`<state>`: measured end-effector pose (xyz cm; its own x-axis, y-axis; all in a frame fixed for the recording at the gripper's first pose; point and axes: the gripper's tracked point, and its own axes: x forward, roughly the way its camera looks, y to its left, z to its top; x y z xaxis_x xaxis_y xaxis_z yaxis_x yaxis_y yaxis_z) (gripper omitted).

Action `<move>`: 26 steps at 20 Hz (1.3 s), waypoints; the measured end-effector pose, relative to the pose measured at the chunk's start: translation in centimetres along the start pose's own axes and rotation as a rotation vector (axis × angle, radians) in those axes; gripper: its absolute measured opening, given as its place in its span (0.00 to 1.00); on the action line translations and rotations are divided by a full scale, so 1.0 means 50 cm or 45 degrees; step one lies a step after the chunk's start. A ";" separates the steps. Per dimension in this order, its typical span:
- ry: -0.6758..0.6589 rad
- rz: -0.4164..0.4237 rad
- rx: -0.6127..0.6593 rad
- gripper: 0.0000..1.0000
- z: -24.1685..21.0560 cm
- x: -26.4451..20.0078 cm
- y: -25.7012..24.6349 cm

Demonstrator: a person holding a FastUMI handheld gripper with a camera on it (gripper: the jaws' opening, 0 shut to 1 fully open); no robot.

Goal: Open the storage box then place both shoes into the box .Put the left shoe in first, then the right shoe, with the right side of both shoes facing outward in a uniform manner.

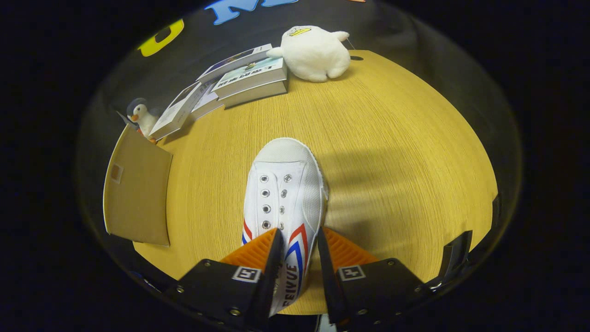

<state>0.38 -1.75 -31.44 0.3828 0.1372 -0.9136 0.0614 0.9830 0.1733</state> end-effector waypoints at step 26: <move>-0.087 0.226 0.169 0.01 0.117 -0.154 0.220</move>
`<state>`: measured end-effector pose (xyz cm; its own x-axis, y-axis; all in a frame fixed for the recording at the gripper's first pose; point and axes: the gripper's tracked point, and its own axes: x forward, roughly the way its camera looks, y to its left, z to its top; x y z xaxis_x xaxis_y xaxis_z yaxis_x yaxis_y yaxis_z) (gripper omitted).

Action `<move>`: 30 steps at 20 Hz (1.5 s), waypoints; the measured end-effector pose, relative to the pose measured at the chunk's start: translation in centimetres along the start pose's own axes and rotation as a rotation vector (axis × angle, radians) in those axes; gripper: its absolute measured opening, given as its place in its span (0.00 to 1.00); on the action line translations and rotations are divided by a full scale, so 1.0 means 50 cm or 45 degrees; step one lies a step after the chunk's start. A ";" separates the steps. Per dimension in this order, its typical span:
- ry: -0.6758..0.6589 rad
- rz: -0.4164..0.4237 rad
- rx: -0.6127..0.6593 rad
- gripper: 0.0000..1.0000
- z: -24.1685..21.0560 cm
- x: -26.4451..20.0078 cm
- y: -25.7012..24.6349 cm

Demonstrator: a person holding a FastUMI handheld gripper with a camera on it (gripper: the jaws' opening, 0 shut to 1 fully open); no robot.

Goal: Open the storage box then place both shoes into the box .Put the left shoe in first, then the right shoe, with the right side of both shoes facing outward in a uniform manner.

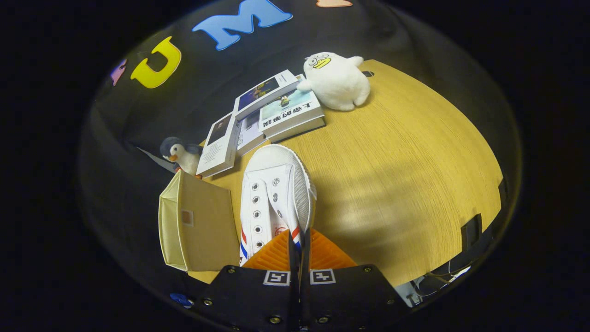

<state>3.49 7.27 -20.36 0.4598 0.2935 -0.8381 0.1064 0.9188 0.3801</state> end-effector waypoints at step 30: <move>0.091 0.175 -0.344 0.02 -0.058 0.096 0.511</move>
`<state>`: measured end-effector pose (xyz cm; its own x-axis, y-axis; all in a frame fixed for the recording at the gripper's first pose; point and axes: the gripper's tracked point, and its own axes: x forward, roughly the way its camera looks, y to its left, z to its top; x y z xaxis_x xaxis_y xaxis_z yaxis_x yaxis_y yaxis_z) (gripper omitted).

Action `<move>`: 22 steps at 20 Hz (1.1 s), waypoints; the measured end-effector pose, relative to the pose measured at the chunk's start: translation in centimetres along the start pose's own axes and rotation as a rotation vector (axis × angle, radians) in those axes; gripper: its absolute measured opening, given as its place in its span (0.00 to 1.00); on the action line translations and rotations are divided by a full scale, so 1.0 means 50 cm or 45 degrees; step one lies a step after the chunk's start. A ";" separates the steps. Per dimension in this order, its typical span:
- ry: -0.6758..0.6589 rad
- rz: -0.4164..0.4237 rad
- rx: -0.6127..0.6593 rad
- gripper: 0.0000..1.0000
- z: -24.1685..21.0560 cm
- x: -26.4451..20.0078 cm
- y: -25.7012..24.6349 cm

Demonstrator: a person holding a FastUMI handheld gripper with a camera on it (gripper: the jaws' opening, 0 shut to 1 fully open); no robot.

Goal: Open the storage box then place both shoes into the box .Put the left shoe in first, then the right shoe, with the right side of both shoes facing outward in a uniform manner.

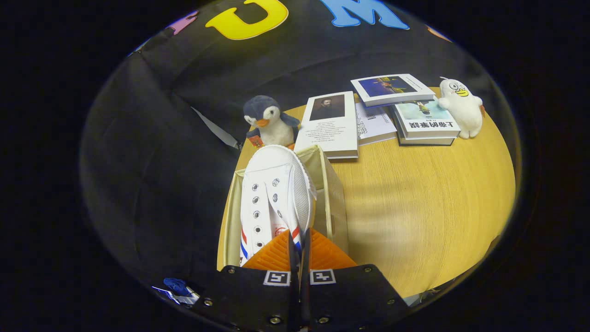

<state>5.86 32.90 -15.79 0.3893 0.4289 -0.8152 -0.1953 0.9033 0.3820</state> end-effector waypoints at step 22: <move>-0.702 -0.176 -0.204 0.98 0.150 -0.432 -0.258</move>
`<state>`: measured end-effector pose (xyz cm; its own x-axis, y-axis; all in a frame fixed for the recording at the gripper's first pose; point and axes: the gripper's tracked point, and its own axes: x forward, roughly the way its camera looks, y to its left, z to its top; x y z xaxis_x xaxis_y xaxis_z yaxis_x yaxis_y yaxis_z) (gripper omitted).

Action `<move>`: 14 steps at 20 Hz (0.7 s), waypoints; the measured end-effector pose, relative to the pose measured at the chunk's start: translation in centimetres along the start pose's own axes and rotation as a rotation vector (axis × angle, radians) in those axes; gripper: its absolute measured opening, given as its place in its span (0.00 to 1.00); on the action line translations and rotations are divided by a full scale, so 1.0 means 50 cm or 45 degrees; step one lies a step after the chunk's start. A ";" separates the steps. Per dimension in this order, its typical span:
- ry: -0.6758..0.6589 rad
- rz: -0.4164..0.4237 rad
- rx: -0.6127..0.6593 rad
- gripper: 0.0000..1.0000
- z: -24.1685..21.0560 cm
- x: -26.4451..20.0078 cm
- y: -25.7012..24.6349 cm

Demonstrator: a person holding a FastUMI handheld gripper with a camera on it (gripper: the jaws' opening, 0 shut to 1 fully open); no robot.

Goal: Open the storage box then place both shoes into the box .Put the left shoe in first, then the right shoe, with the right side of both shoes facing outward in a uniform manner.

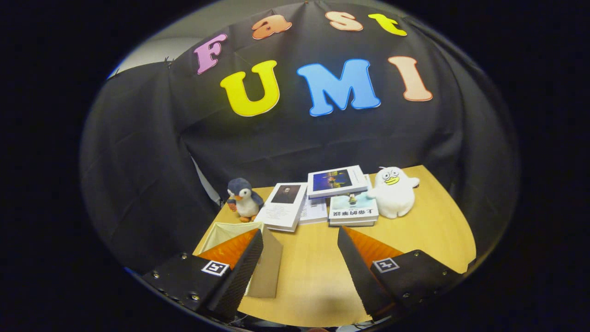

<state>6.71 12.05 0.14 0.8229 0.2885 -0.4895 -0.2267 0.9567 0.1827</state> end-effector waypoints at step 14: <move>-0.410 -0.255 -0.185 0.98 0.037 -0.182 -0.220</move>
<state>2.67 -1.19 4.14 0.9741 0.0909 -0.2071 -0.0978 0.9949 -0.0231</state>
